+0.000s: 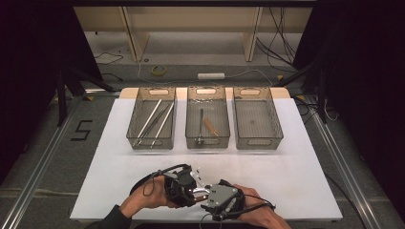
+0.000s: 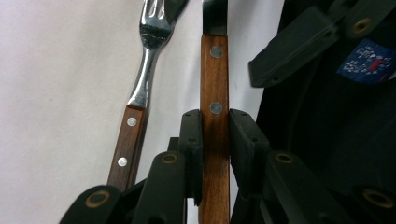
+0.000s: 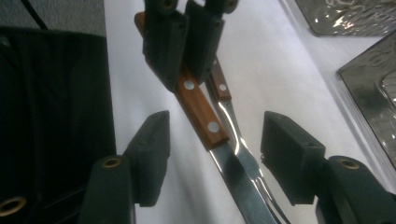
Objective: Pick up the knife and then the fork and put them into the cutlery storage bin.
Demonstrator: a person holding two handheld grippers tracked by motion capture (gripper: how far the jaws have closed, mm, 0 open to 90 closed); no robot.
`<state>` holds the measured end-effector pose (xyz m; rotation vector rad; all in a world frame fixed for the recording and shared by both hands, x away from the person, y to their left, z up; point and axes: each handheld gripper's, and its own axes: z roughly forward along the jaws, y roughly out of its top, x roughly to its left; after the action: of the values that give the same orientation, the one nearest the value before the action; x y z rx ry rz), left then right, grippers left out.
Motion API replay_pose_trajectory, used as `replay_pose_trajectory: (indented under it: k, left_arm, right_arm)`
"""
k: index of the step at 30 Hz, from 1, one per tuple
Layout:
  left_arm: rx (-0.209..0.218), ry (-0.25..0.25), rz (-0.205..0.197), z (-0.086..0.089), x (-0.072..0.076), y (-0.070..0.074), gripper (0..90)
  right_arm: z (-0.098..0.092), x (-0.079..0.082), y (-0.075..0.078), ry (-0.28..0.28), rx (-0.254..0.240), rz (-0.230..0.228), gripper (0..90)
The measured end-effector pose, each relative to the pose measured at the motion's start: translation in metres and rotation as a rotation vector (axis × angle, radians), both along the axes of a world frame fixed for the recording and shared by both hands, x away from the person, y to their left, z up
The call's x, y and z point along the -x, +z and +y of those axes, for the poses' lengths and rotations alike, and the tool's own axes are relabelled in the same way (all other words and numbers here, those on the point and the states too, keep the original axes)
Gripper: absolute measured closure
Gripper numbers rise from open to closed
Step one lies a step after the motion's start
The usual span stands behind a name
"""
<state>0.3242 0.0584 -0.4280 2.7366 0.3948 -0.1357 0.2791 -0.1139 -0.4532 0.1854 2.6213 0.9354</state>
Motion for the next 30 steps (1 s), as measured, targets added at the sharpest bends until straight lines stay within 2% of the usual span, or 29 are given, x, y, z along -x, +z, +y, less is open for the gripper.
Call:
replay_pose_trajectory:
  k: [4, 10, 13, 15, 16, 18, 20, 21, 23, 25, 27, 30]
  left_arm:
    - [-0.005, -0.003, 0.007, -0.001, -0.002, 0.001, 75.1]
    - [0.001, 0.0, 0.024, -0.006, -0.002, 0.004, 75.1]
    - [-0.007, -0.013, 0.025, -0.008, -0.003, 0.005, 75.0]
    - [-0.012, -0.022, 0.035, -0.009, -0.004, 0.005, 75.0]
    - [-0.009, -0.021, 0.034, -0.009, -0.004, 0.005, 75.0]
    - [-0.012, -0.024, 0.039, -0.01, -0.005, 0.004, 75.0]
    - [-0.01, -0.022, 0.042, -0.01, -0.005, 0.004, 75.0]
    - [-0.01, -0.023, 0.042, -0.01, -0.005, 0.004, 75.0]
    - [-0.007, -0.022, 0.043, -0.01, -0.005, 0.005, 75.0]
    - [-0.002, -0.026, 0.041, -0.01, -0.005, 0.006, 74.9]
    - [0.005, -0.035, 0.044, -0.009, -0.006, 0.008, 74.9]
    - [0.019, -0.039, 0.039, -0.007, -0.006, 0.01, 74.4]
  right_arm:
    - [0.002, 0.0, -0.003, 0.018, 0.038, -0.045, 50.1]
    - [0.005, 0.001, -0.006, 0.036, 0.058, -0.055, 56.5]
    - [0.006, 0.001, -0.006, 0.058, 0.091, -0.073, 59.7]
    - [0.006, 0.003, -0.007, 0.057, 0.094, -0.083, 61.8]
    - [0.006, 0.003, -0.007, 0.058, 0.102, -0.105, 62.9]
    - [0.007, 0.003, -0.007, 0.069, 0.115, -0.109, 65.1]
    - [0.007, 0.003, -0.007, 0.085, 0.124, -0.113, 68.4]
    - [0.007, 0.004, -0.008, 0.08, 0.119, -0.137, 69.1]
    - [0.007, 0.005, -0.008, 0.087, 0.127, -0.14, 70.1]
    - [0.007, 0.006, -0.008, 0.099, 0.129, -0.166, 71.2]
    - [0.007, 0.008, -0.007, 0.102, 0.126, -0.173, 72.6]
    - [0.004, 0.007, -0.004, 0.152, 0.165, -0.192, 75.0]
